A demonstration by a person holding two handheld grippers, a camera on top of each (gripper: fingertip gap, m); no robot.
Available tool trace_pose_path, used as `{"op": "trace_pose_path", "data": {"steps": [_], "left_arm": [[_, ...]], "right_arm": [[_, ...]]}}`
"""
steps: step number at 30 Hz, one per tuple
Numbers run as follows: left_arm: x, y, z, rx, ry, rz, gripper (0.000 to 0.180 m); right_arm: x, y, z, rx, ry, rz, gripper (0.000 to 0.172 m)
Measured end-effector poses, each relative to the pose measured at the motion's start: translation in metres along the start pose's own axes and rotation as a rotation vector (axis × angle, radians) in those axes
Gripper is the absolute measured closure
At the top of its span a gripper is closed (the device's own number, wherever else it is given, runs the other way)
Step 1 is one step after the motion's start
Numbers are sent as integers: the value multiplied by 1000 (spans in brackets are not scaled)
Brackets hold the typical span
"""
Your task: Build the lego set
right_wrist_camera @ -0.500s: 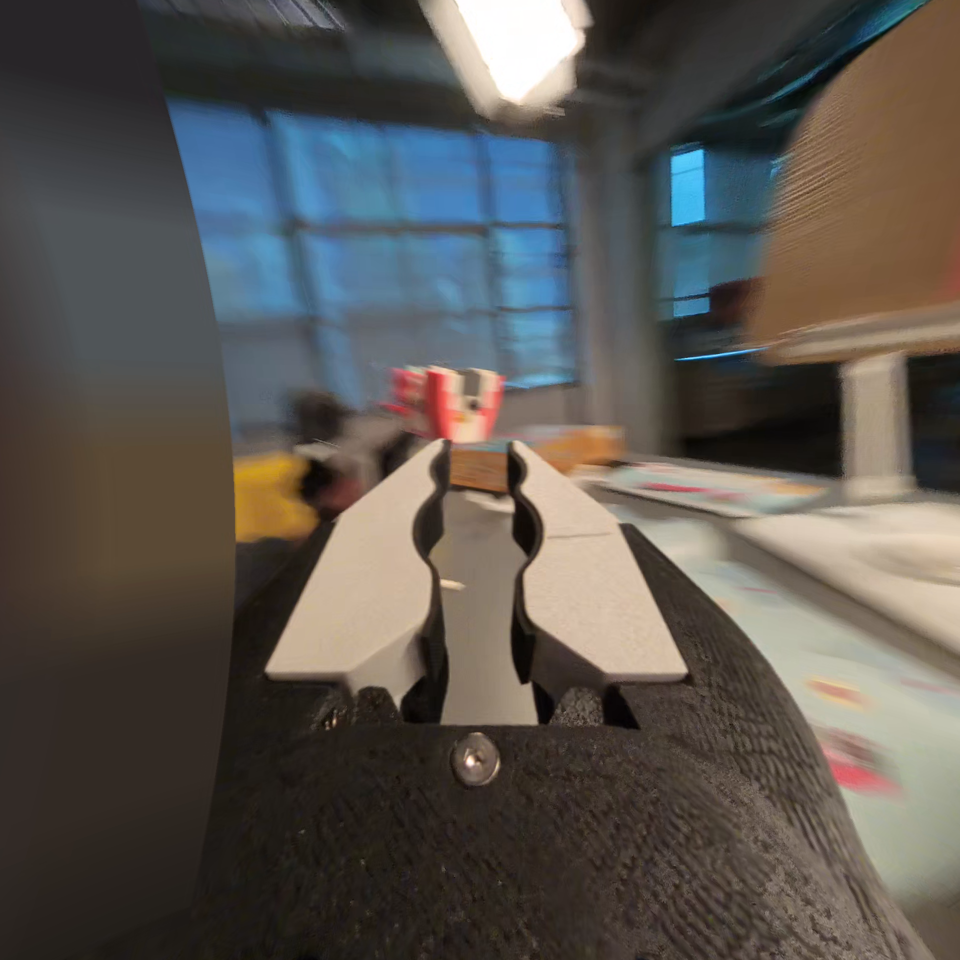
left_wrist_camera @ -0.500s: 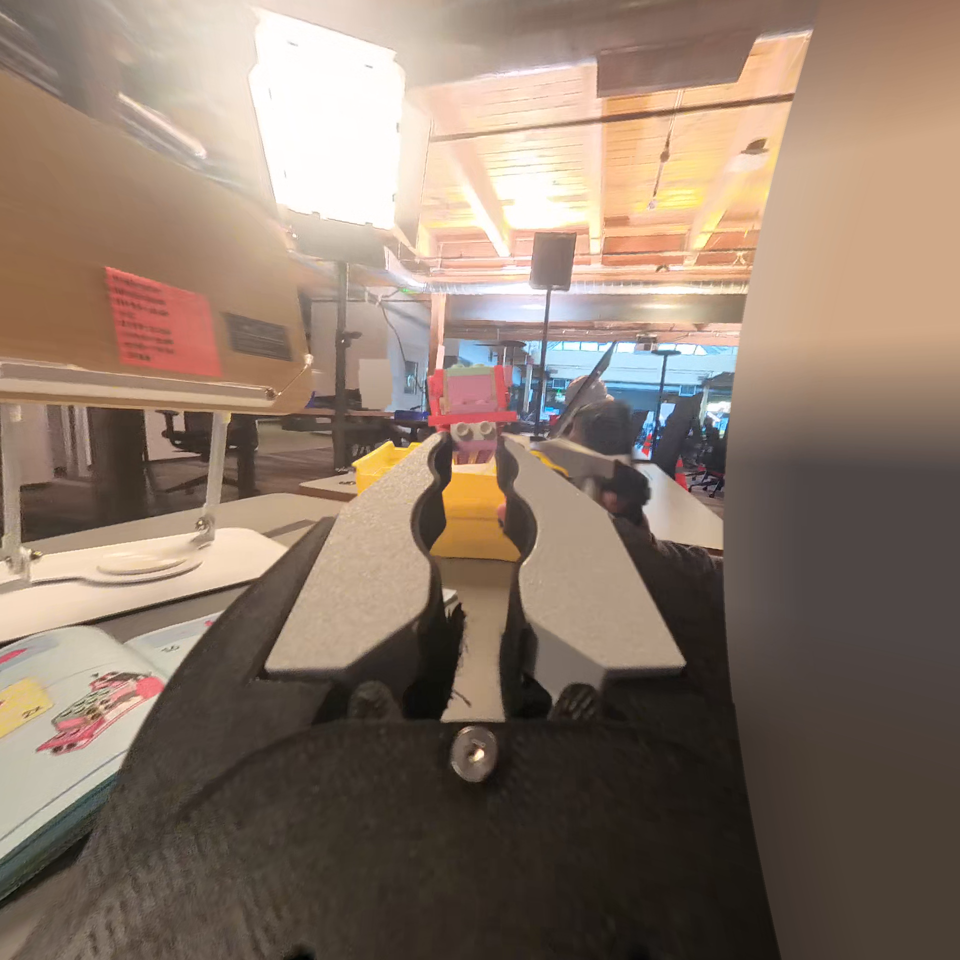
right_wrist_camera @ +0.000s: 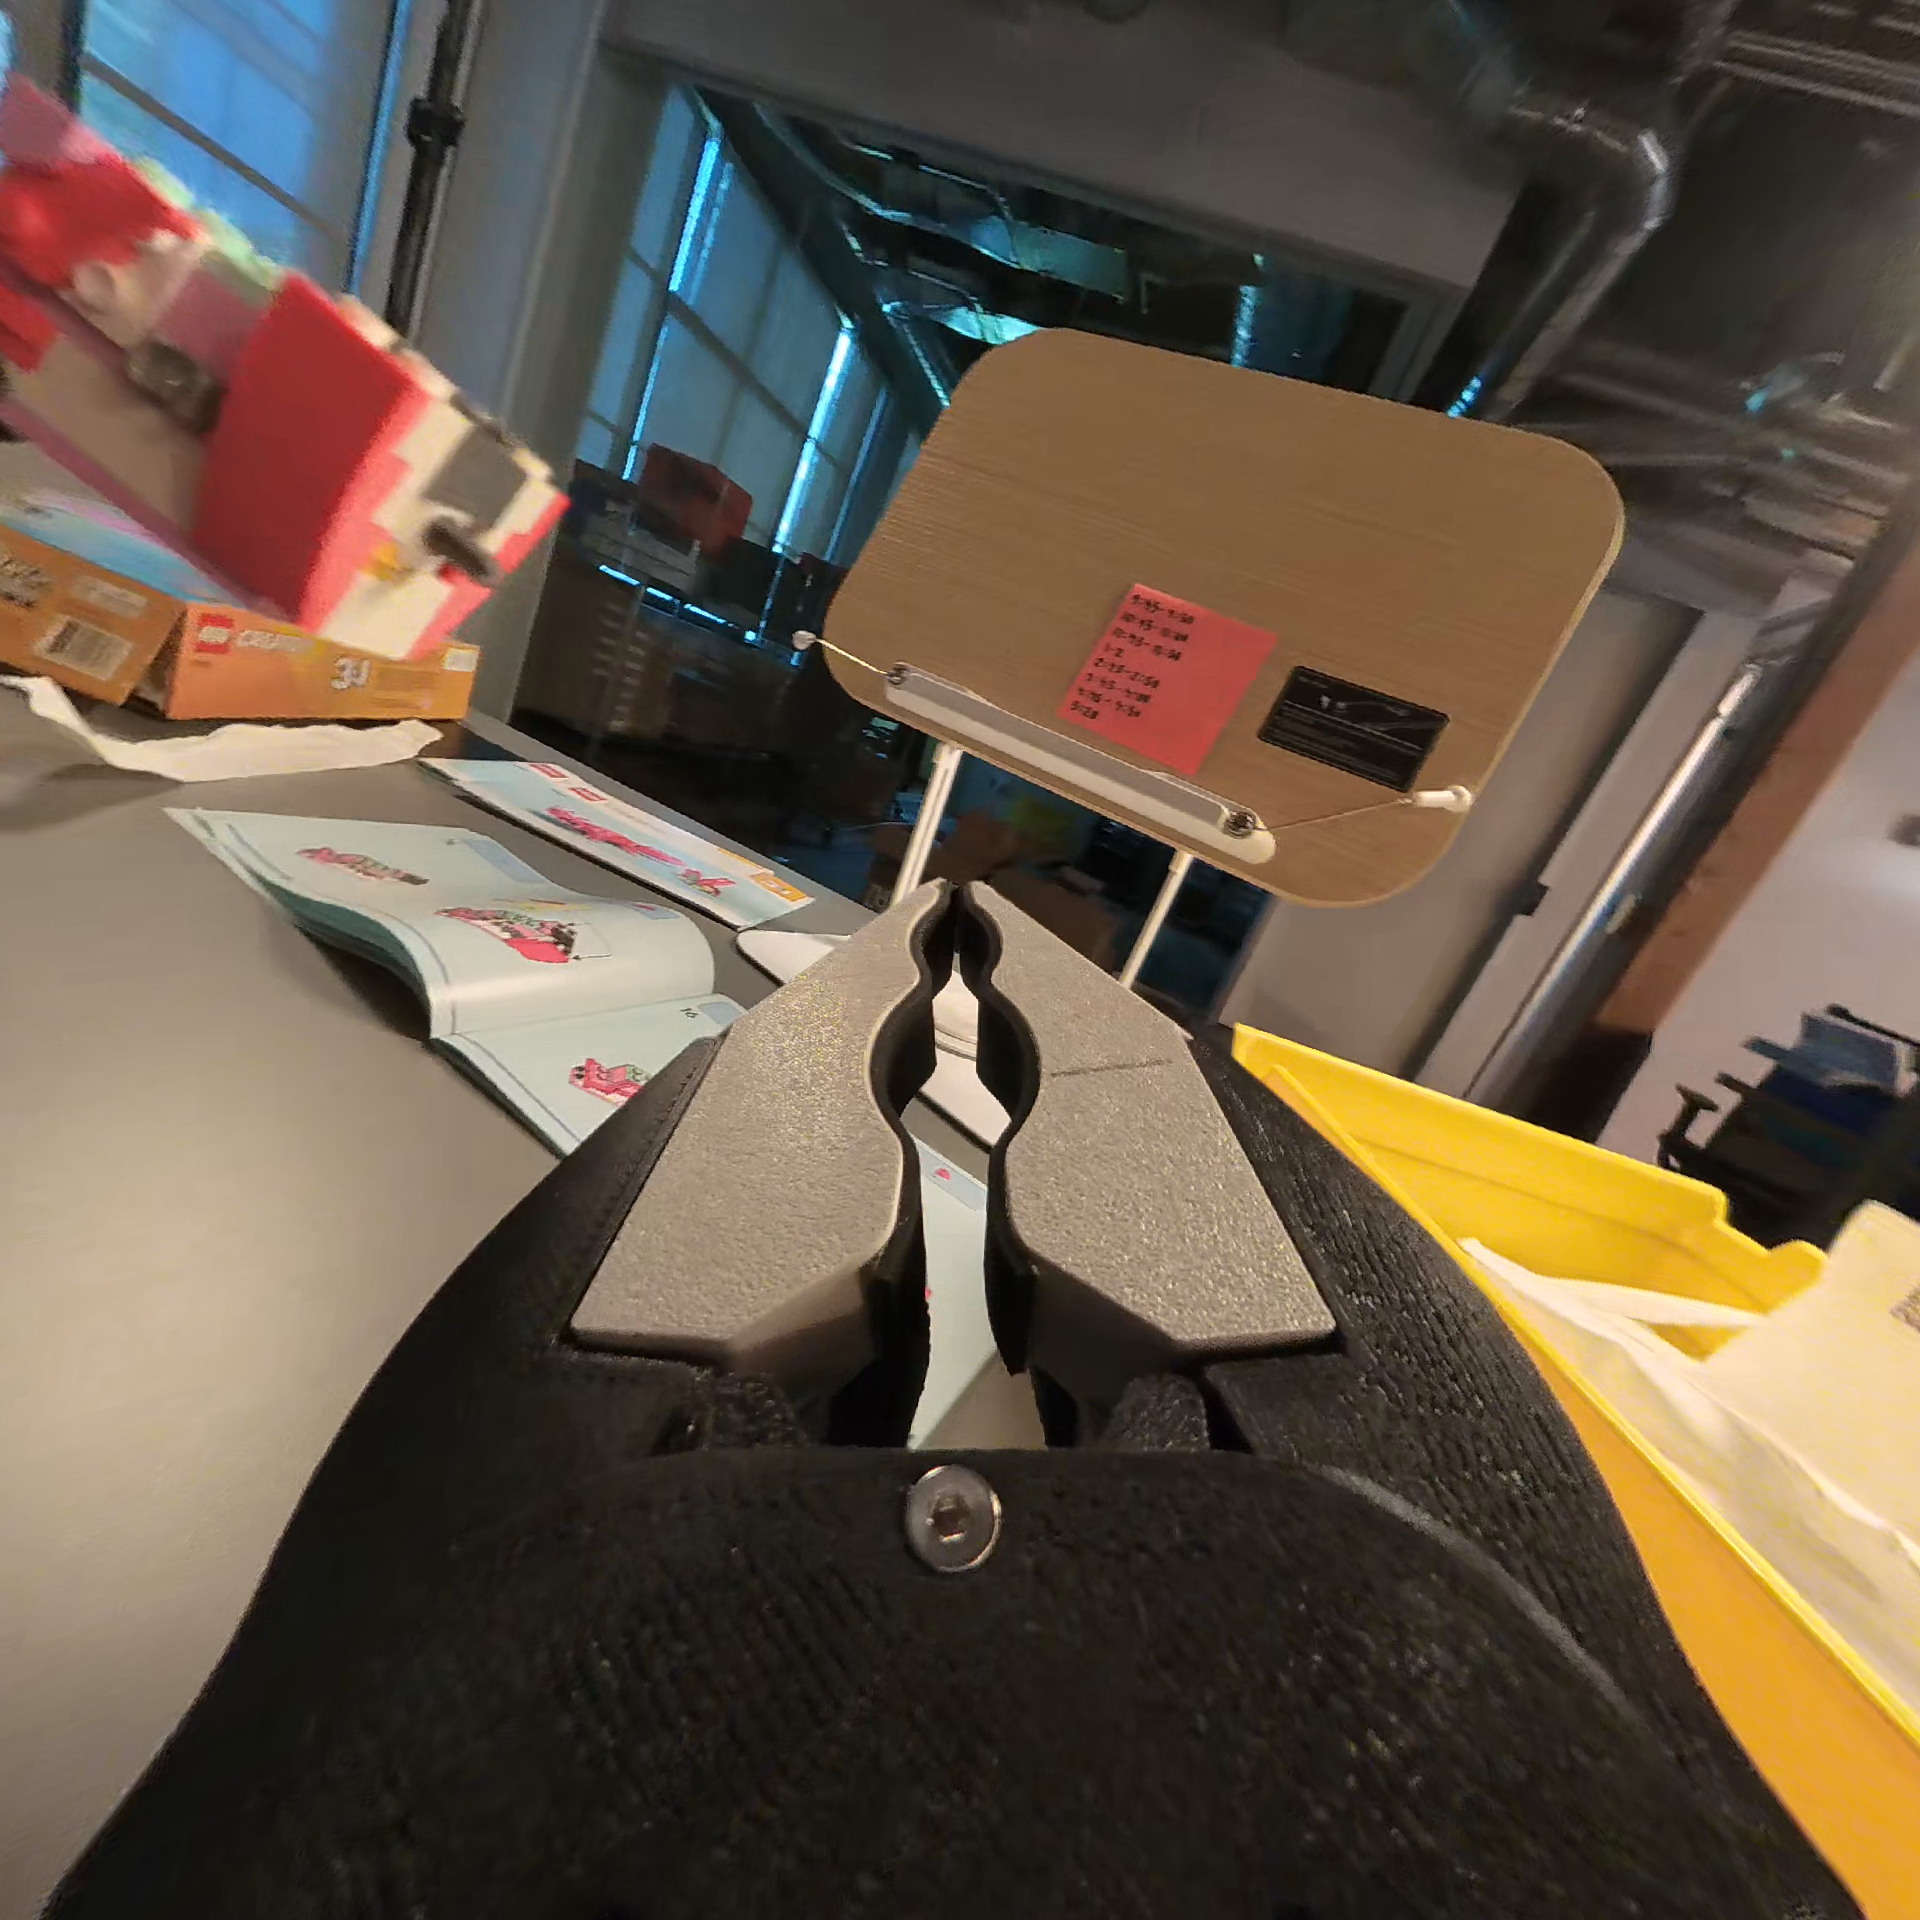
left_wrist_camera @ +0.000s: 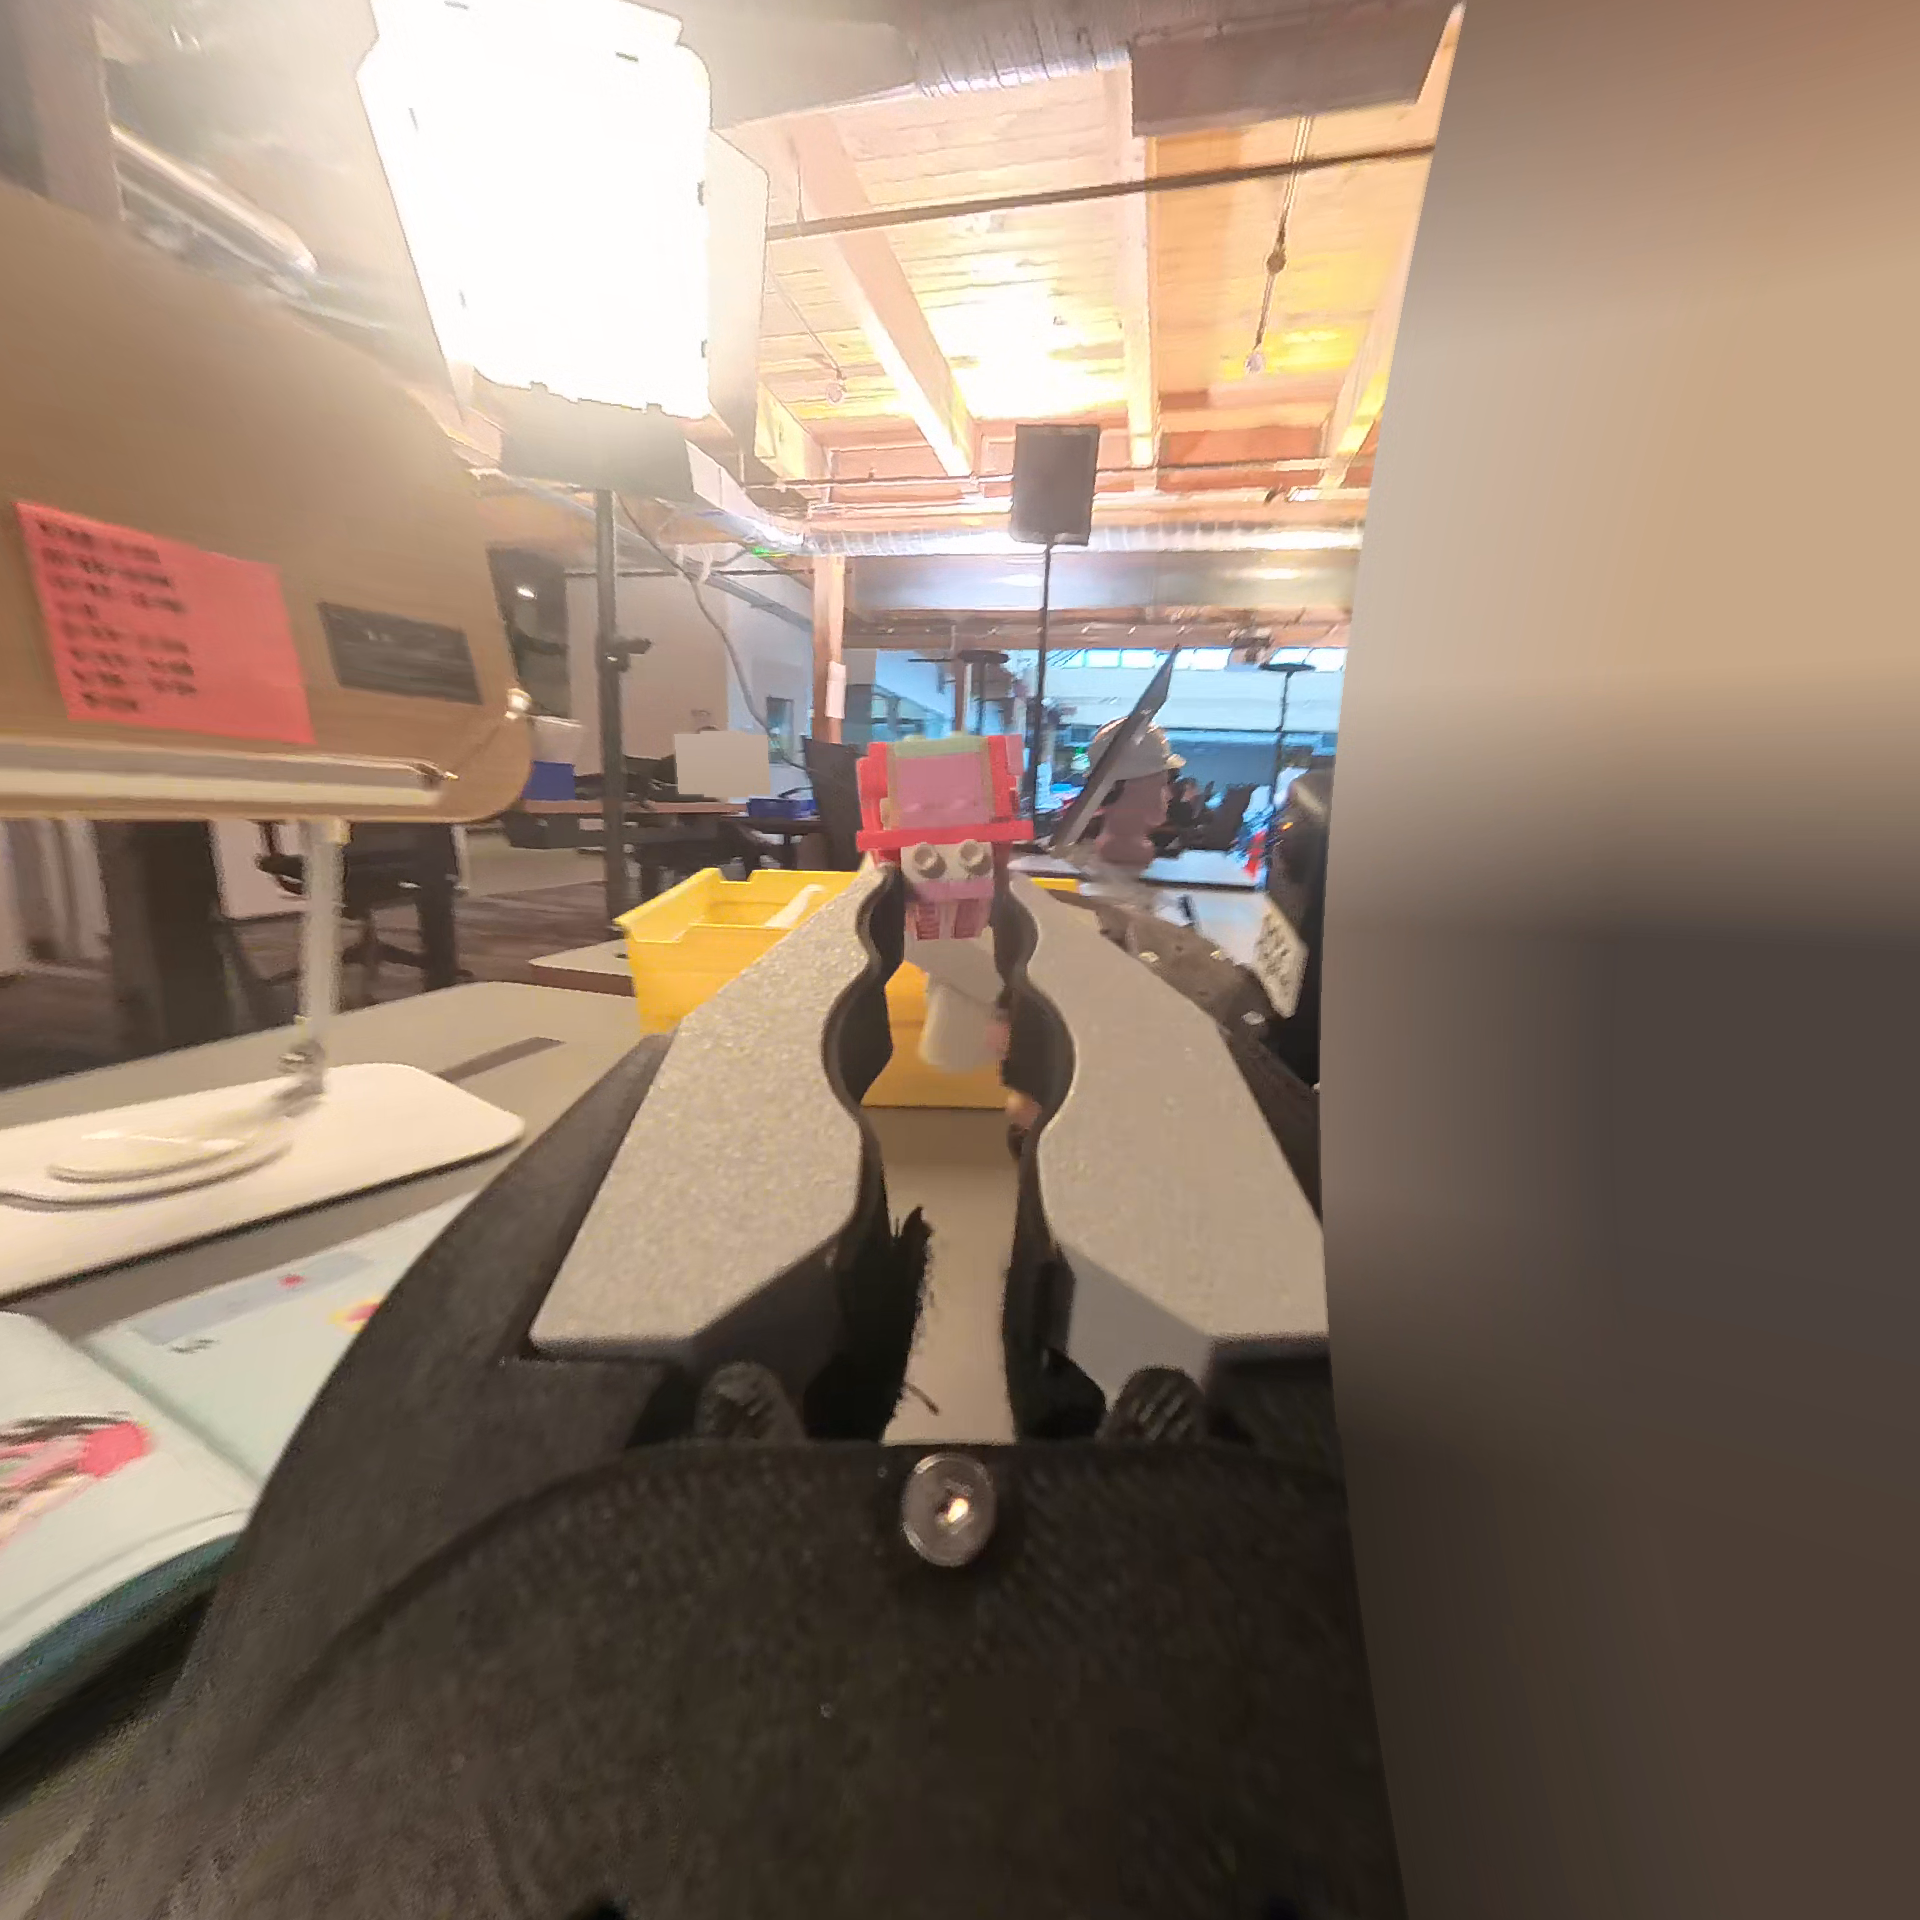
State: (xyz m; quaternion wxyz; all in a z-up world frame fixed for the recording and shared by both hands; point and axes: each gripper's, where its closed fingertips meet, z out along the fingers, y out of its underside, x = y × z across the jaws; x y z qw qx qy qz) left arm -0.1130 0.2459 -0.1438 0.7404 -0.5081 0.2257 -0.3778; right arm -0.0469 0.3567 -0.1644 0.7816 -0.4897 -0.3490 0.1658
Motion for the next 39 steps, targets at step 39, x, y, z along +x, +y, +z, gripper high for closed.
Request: {"op": "trace_pose_path", "data": {"steps": [39], "left_arm": [[20, 59, 15, -491, -211, 1611, 164]], "right_arm": [[36, 20, -4, -44, 122, 231, 172]]}}
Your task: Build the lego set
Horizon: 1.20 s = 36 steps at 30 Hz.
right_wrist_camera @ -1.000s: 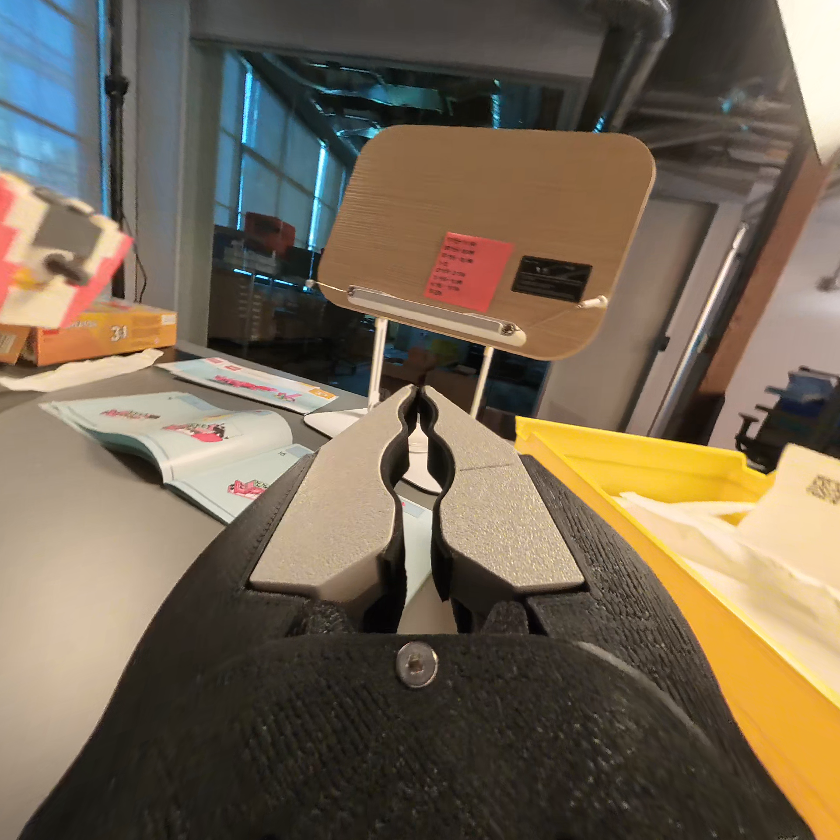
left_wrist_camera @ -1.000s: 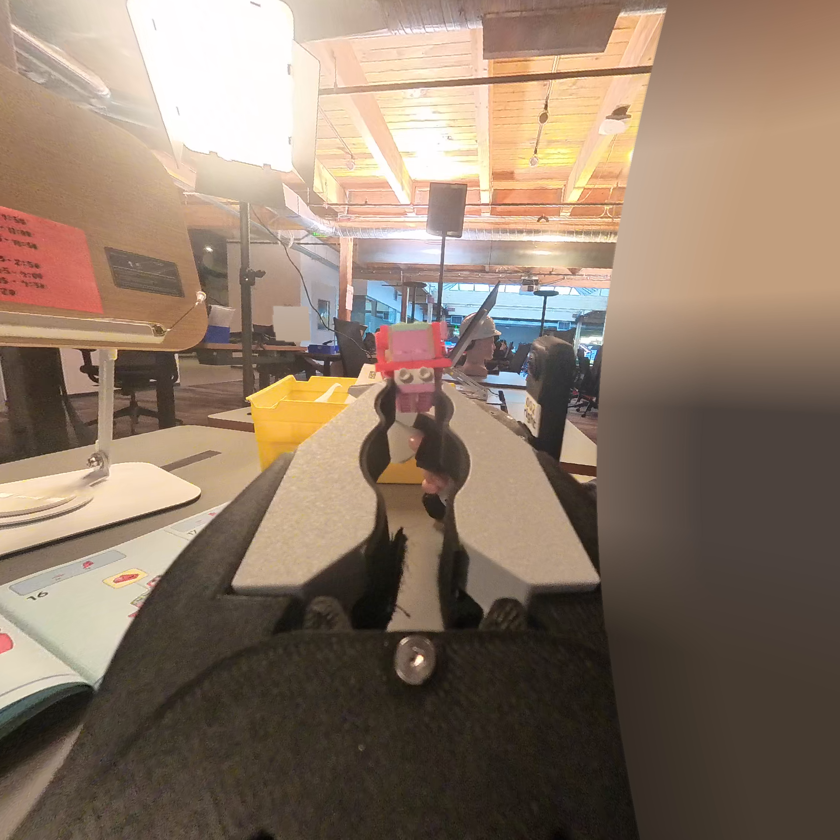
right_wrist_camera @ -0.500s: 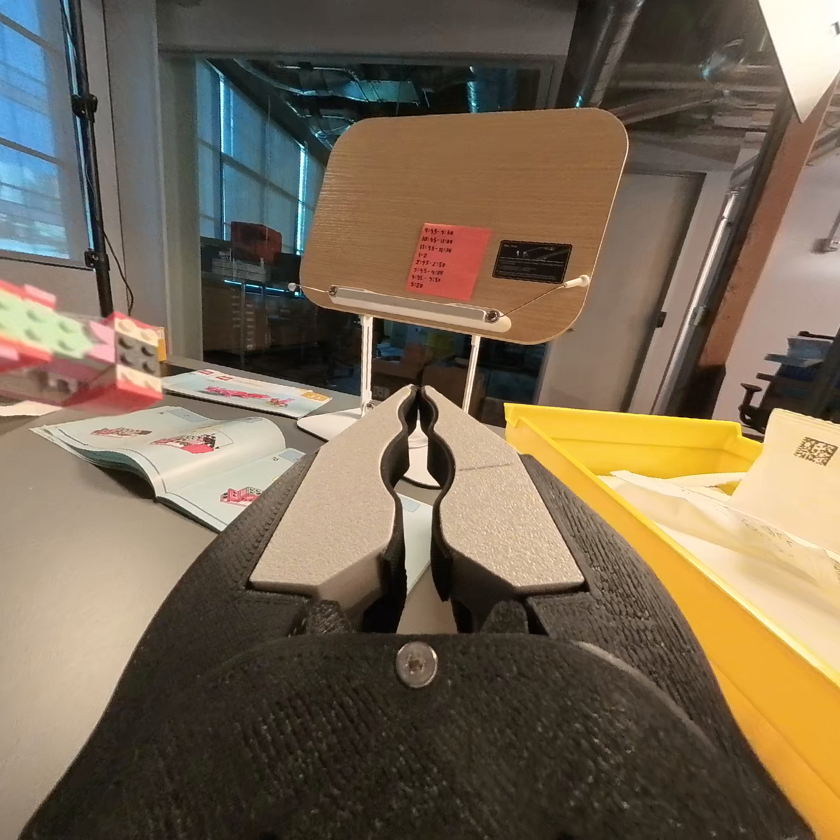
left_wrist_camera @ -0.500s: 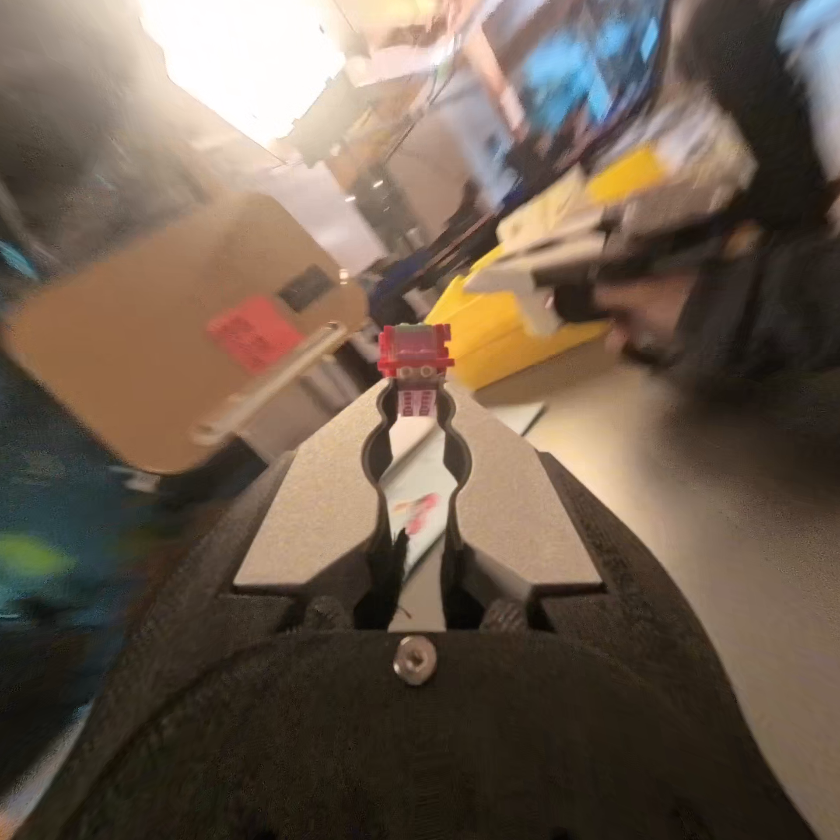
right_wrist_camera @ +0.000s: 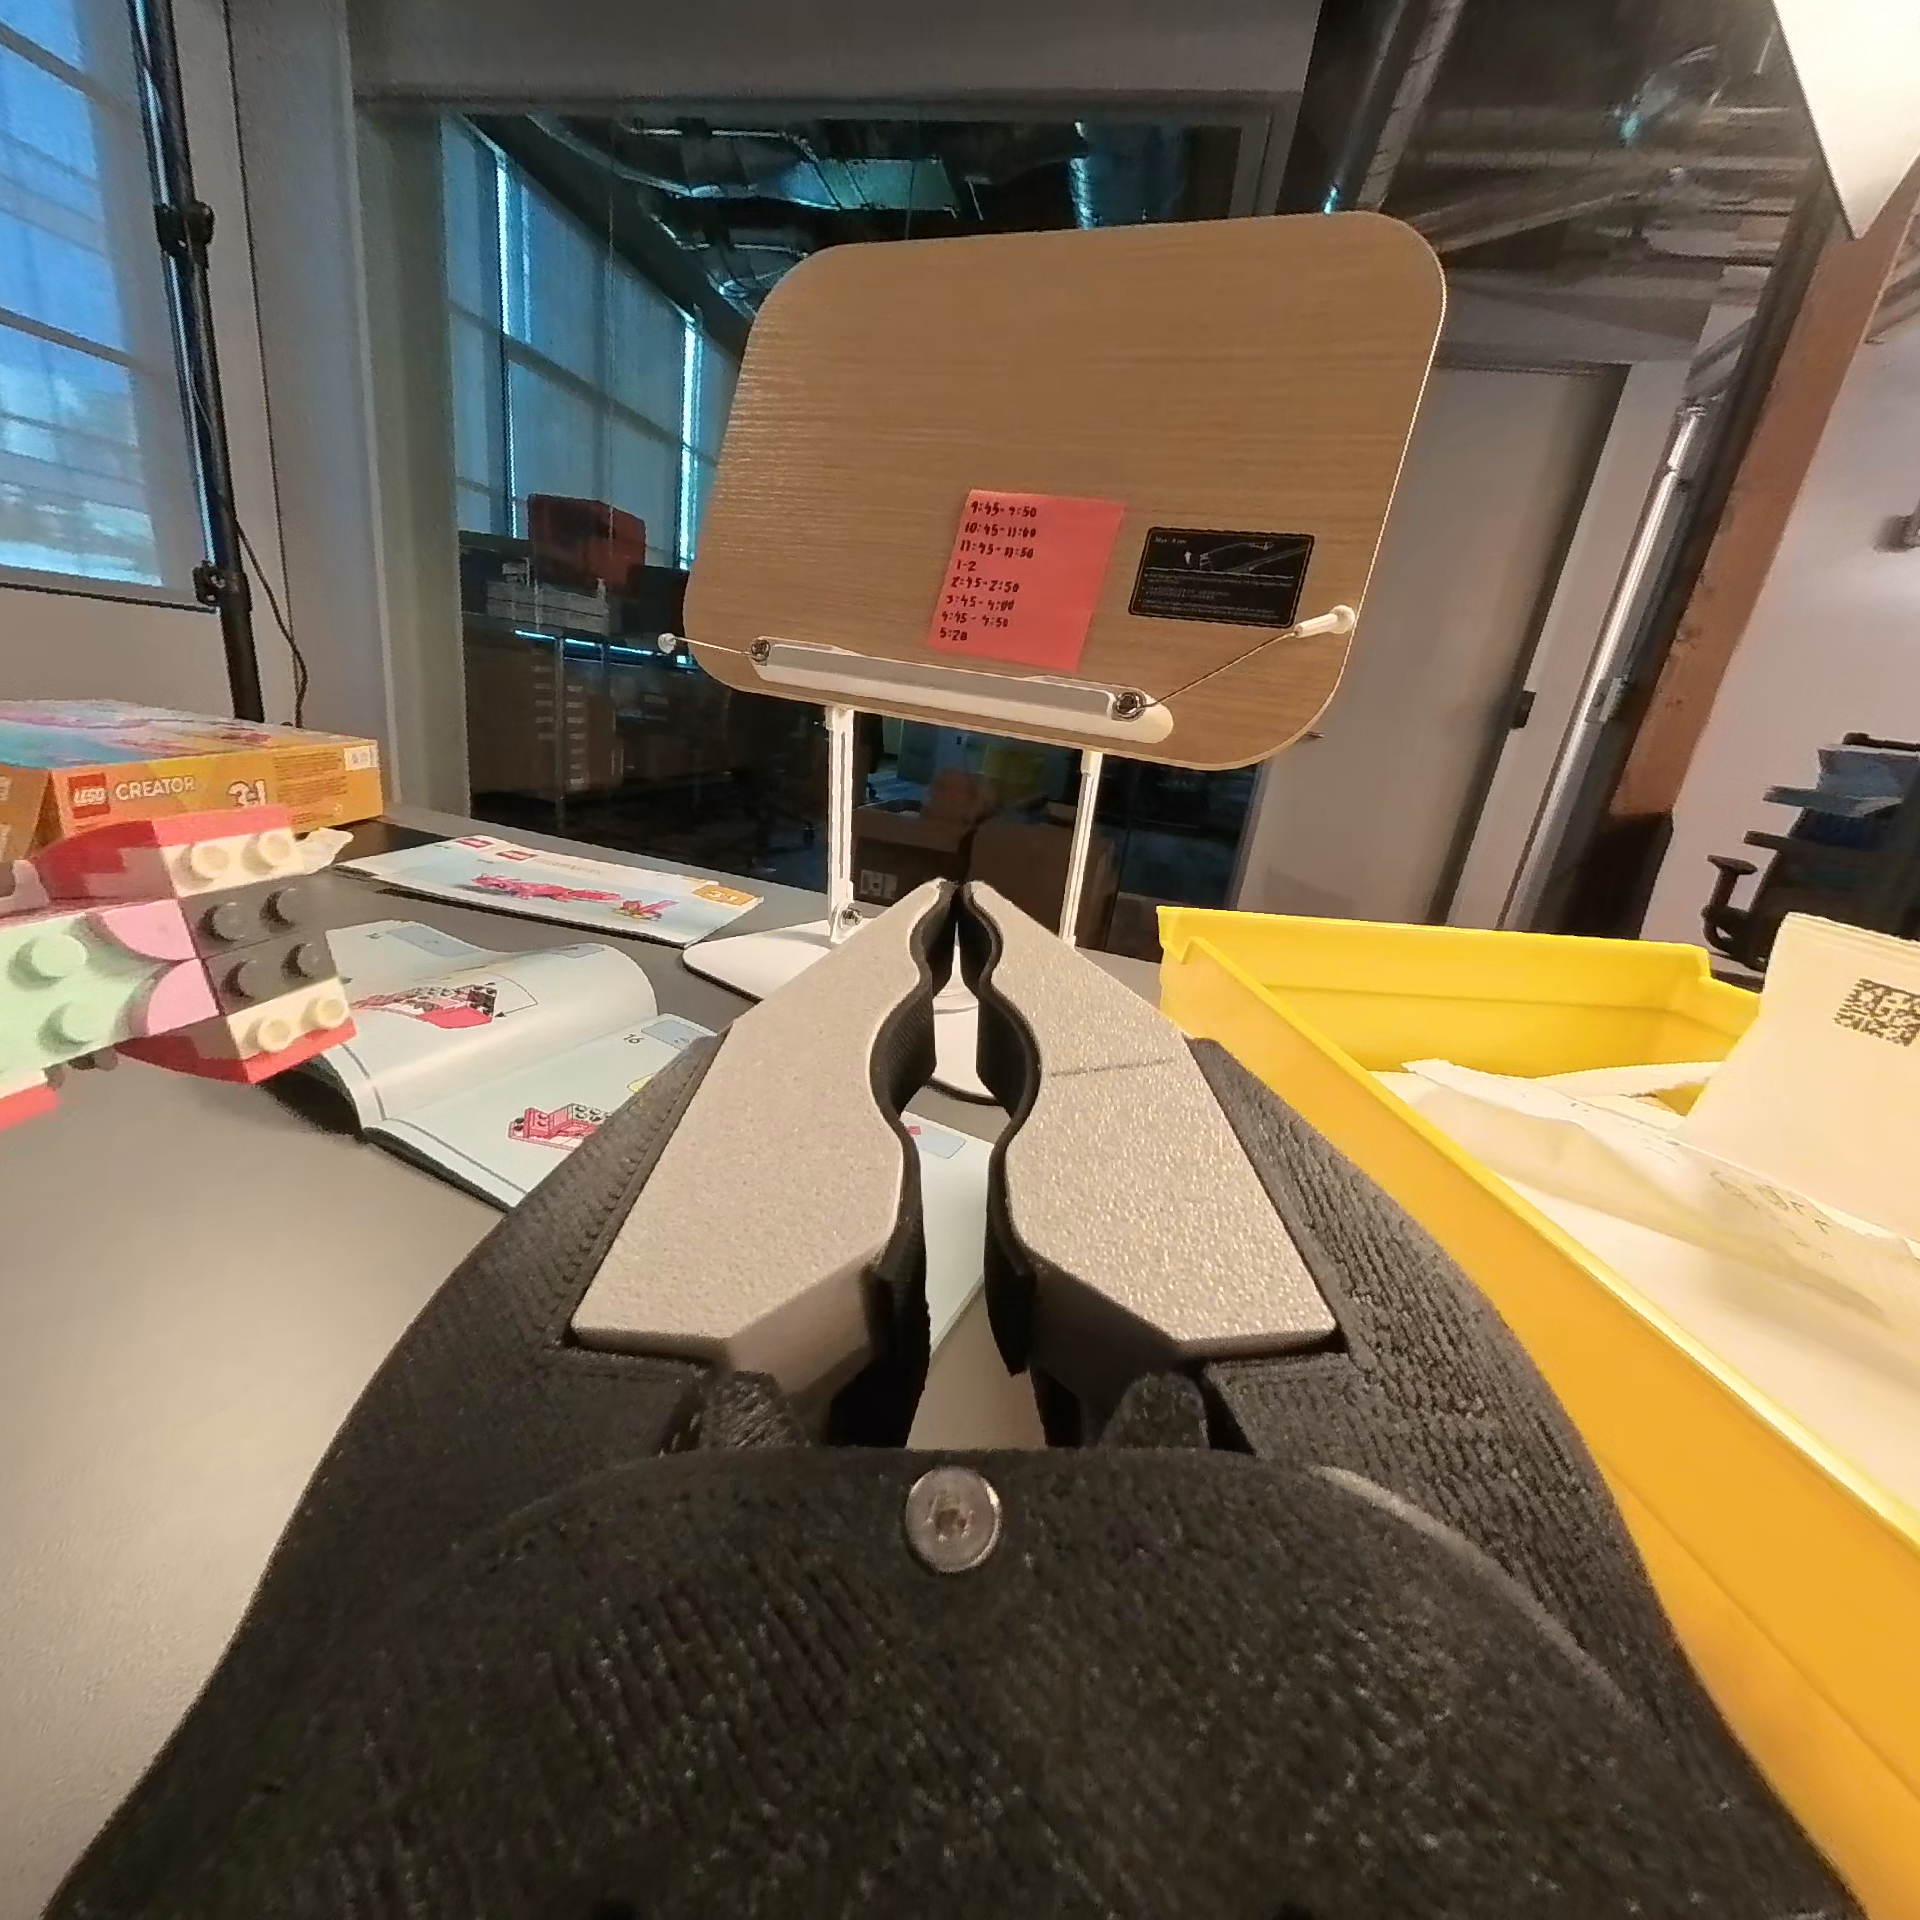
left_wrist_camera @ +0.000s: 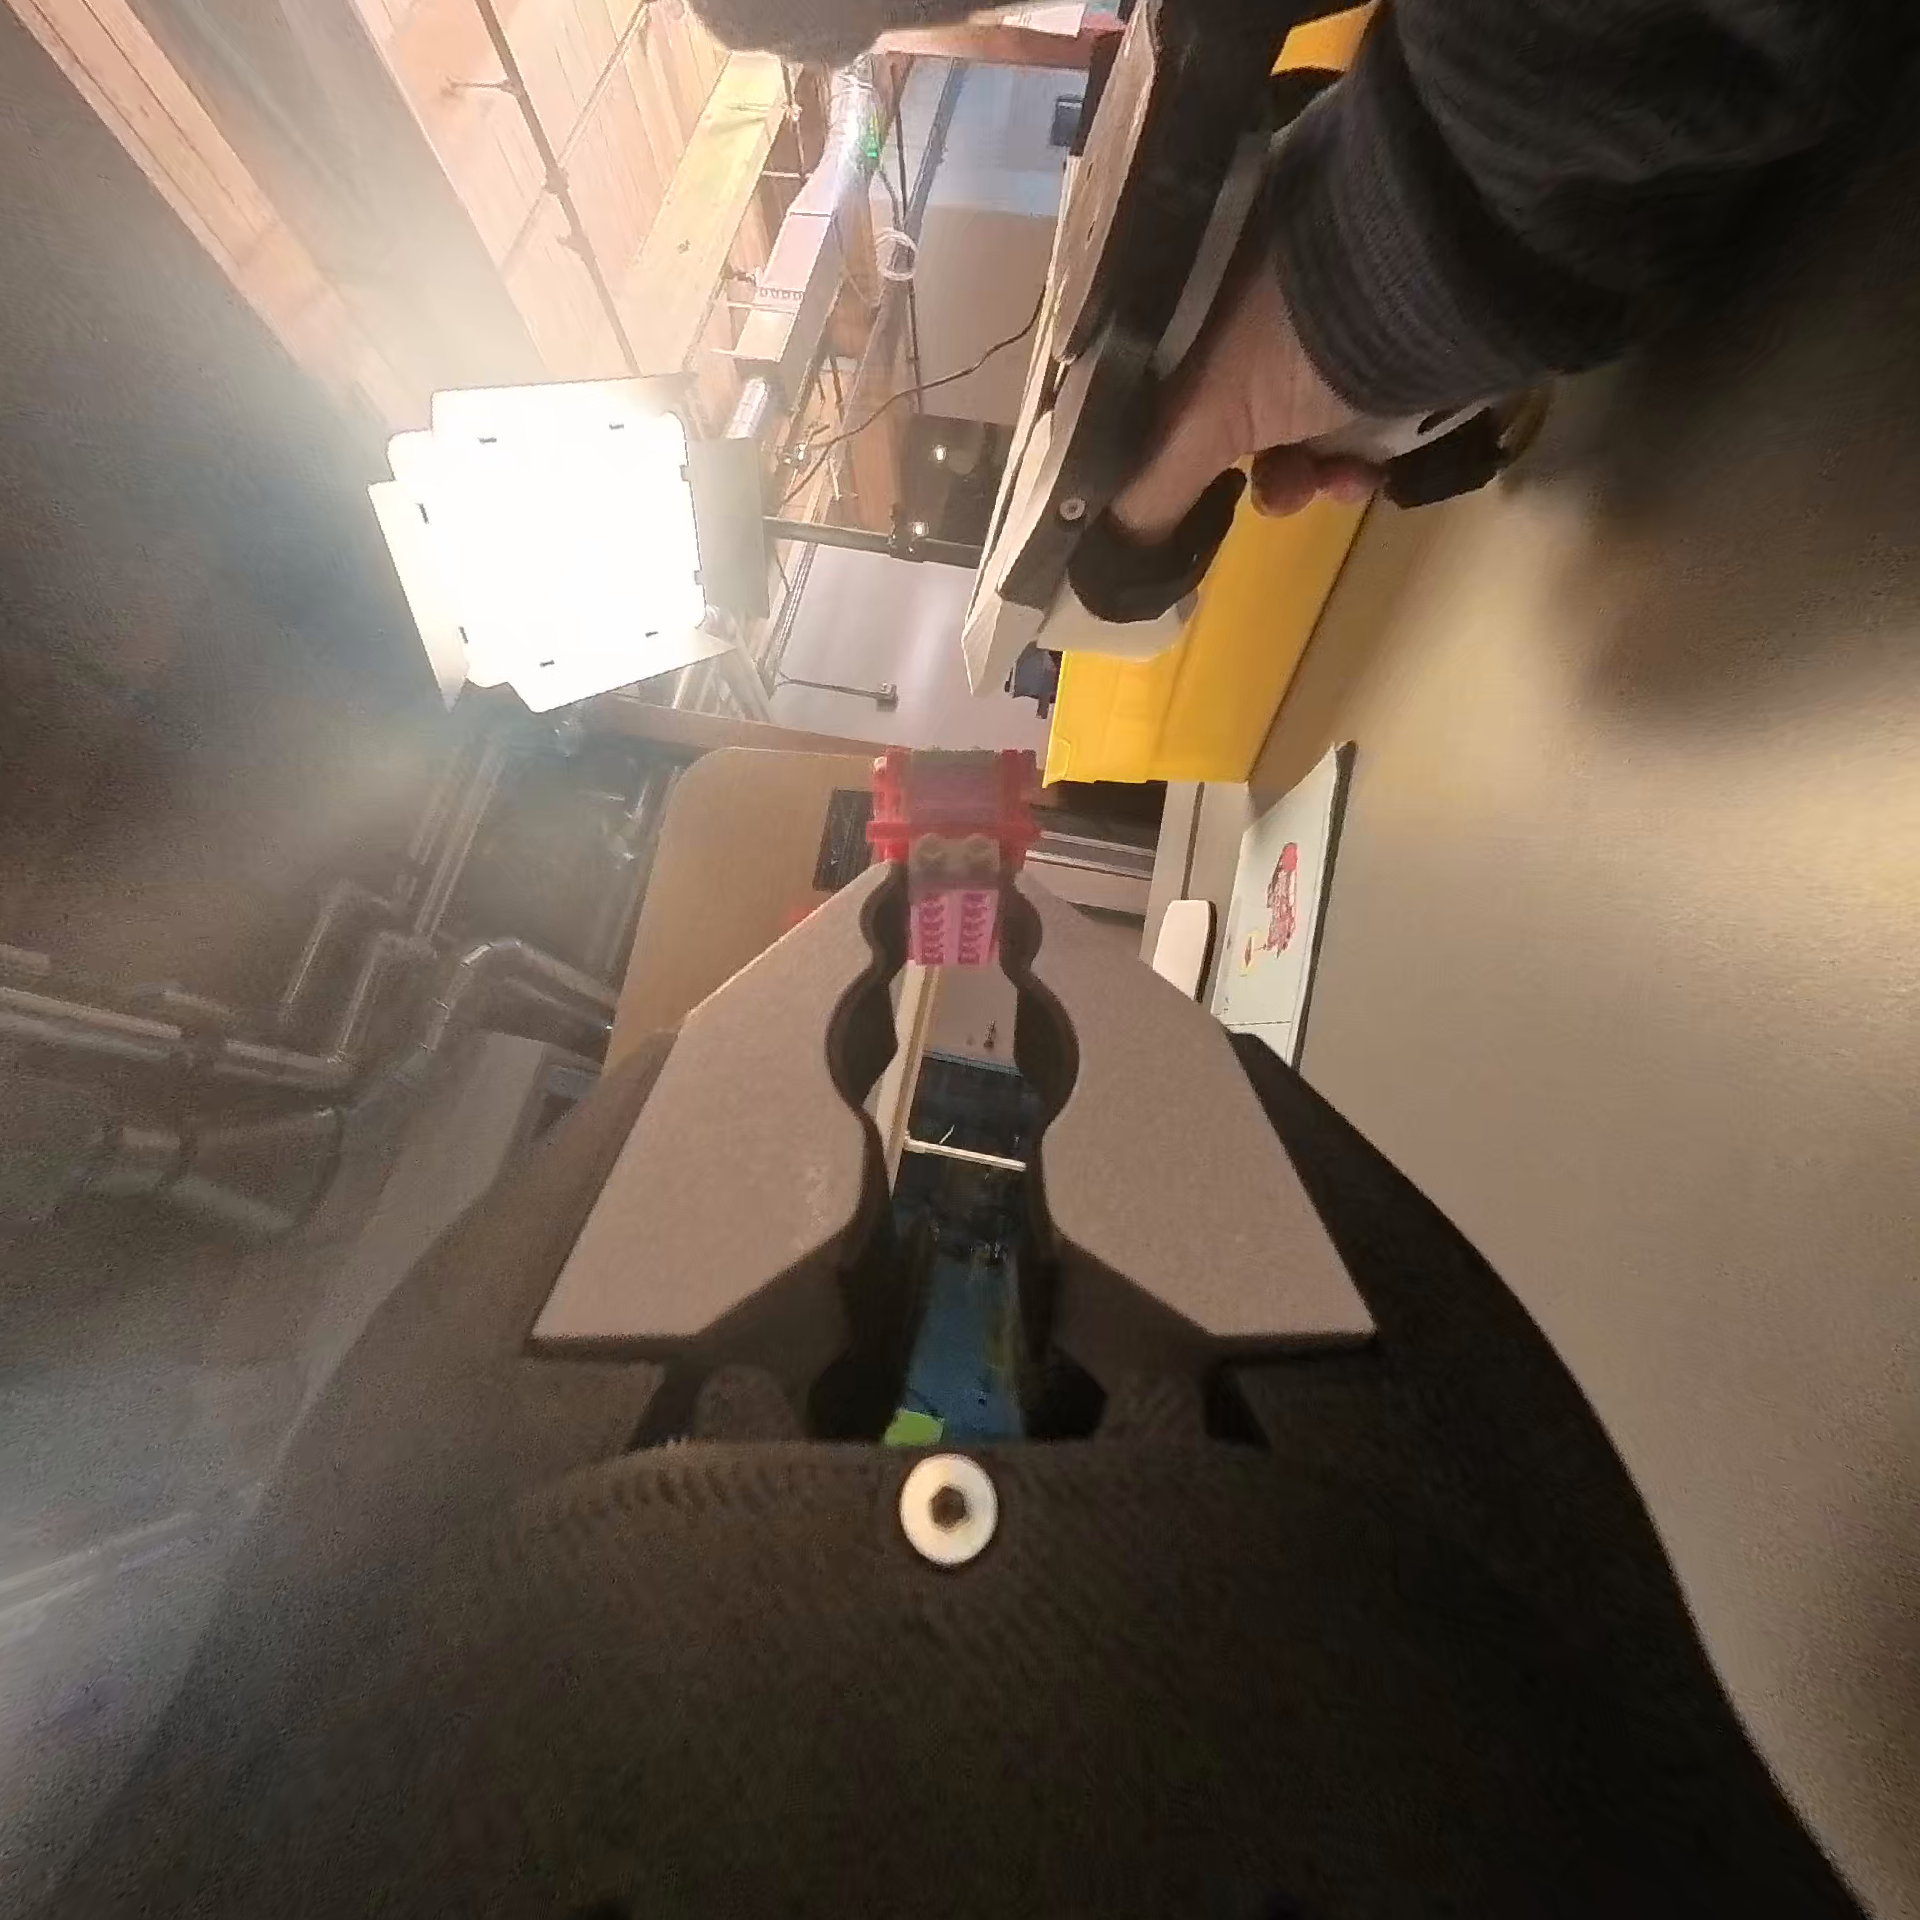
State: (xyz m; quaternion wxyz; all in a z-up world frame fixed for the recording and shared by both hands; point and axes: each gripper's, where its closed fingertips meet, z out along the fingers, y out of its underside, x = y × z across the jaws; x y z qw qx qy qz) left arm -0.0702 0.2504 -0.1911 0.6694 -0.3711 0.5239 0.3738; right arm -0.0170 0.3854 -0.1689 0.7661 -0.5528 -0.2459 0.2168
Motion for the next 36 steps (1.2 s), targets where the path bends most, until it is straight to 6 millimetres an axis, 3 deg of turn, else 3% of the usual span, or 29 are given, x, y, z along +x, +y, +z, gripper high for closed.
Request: {"op": "trace_pose_path", "data": {"steps": [21, 24, 36], "left_arm": [[20, 0, 3, -4, 107, 9, 164], [24, 4, 4, -25, 132, 3, 164], [29, 6, 6, -37, 164, -7, 164]], "right_arm": [[-1, 1, 0, -15, -16, 34, 171], [-2, 3, 0, -53, -39, 112, 153], [-1, 0, -2, -60, -49, 93, 155]]}}
